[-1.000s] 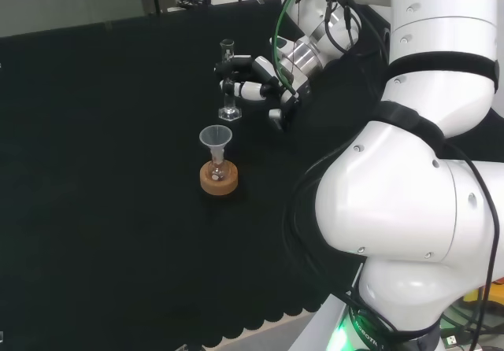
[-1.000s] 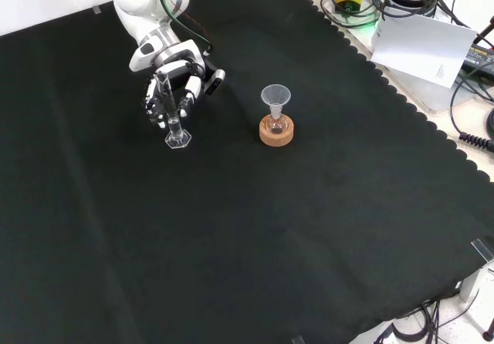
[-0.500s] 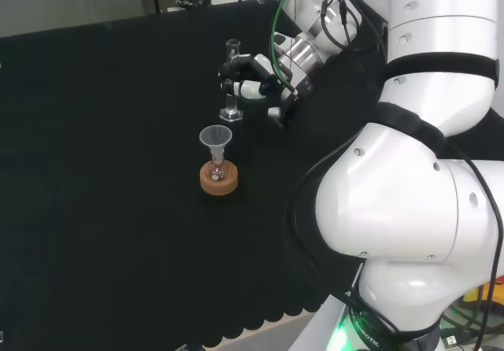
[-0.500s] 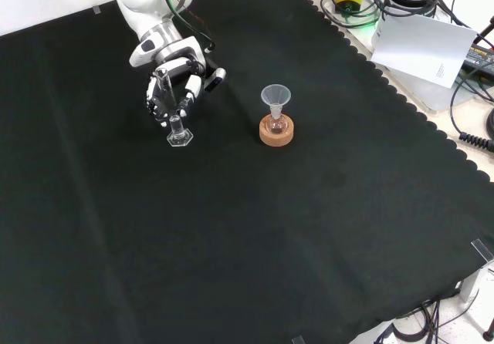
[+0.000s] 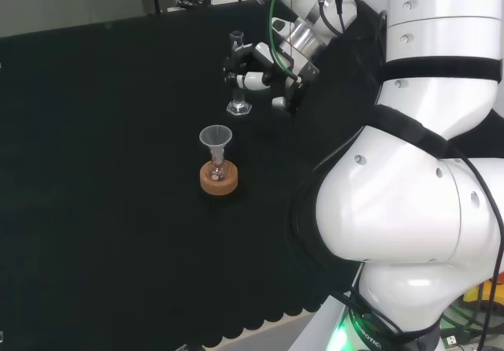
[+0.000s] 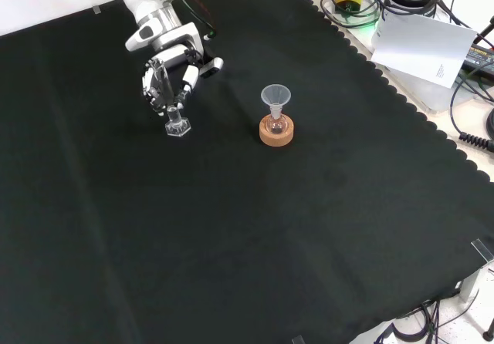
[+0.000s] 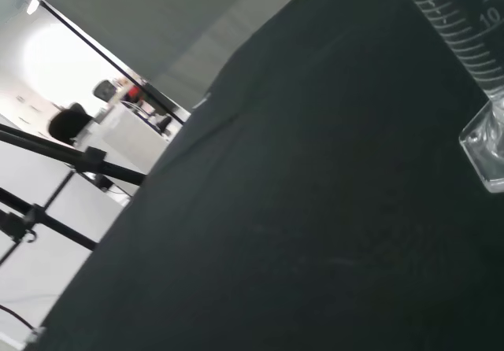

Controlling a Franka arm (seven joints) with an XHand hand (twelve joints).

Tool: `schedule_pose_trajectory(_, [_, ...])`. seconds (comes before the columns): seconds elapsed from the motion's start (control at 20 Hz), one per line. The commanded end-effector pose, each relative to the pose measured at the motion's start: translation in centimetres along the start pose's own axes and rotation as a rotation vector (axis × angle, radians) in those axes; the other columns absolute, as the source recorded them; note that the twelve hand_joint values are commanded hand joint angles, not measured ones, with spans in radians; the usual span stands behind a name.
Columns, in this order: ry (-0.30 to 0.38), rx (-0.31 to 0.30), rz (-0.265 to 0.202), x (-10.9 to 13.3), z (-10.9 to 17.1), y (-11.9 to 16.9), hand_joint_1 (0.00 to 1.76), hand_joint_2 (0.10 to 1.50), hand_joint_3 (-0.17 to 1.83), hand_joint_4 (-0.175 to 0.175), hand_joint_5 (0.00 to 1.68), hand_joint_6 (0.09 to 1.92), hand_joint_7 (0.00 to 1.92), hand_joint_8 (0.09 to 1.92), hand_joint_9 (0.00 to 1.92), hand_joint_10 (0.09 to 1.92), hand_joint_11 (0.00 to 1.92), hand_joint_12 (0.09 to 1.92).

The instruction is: Pick up the graduated cylinder.

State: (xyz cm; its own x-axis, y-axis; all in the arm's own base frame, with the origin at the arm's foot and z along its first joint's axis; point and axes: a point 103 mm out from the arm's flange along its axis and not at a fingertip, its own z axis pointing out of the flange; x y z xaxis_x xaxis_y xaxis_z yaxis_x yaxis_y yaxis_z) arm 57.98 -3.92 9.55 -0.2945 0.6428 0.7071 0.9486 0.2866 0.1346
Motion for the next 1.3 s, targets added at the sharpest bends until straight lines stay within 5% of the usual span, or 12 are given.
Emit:
schedule_pose_trajectory(0.05, [-0.139,0.037,0.007,0.7,-1.7,-0.8,1.27,1.09,0.0,-0.175,1.02,0.93,1.06,0.91,1.41,0.15,1.15,0.79])
schedule_pose_trajectory(0.15, [-0.166,0.052,0.01,1.1,-2.1,-0.9,1.28,1.07,-0.01,-0.175,1.06,0.87,1.1,0.84,1.46,0.13,1.18,0.77])
schedule_pose_trajectory(0.25, [-0.192,0.071,0.013,1.5,-2.4,-1.0,1.27,1.05,-0.02,-0.065,1.08,0.83,1.23,0.65,1.5,0.1,1.22,0.74])
schedule_pose_trajectory(0.4, [-0.232,0.1,0.011,2.4,-2.9,-1.3,1.27,1.04,-0.04,-0.007,1.12,0.78,1.32,0.49,1.54,0.09,1.24,0.7])
schedule_pose_trajectory(1.3, [-0.405,0.234,0.019,9.4,-5.1,-8.5,1.28,1.09,-0.17,0.008,1.14,0.76,1.37,0.39,1.57,0.09,1.26,0.67])
